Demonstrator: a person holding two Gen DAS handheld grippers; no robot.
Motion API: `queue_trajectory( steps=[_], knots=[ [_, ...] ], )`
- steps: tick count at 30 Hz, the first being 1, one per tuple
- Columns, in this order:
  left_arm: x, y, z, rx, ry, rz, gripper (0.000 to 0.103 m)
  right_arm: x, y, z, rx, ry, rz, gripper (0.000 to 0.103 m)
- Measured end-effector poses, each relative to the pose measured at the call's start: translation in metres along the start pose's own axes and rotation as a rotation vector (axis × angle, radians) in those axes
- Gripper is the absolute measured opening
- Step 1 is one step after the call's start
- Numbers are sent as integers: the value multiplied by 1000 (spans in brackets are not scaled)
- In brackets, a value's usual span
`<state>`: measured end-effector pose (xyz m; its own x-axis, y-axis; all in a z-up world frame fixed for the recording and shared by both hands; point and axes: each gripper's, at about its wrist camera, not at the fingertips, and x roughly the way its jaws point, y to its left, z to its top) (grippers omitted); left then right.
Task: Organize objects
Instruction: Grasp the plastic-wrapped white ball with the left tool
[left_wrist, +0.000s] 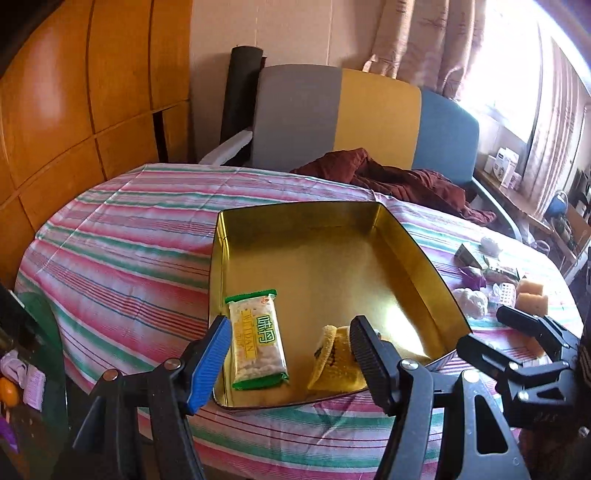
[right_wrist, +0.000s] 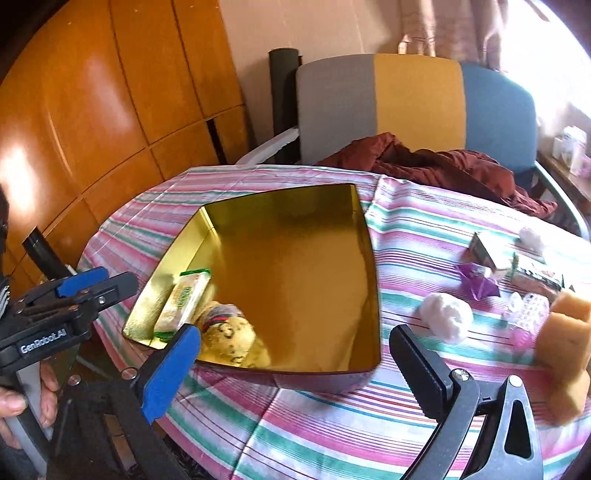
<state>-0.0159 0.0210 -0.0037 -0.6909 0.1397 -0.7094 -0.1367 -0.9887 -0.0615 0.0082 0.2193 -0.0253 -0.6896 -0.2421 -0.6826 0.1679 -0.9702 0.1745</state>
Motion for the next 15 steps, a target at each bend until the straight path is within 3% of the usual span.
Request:
queue_trajectory(
  steps=[4, 15],
  knots=[
    [-2, -11, 0, 41, -8, 31, 67, -3, -13, -4, 29, -4, -23, 103],
    [-2, -42, 0, 132, 3, -23, 67, -7, -51, -16, 112, 0, -83, 103]
  ],
)
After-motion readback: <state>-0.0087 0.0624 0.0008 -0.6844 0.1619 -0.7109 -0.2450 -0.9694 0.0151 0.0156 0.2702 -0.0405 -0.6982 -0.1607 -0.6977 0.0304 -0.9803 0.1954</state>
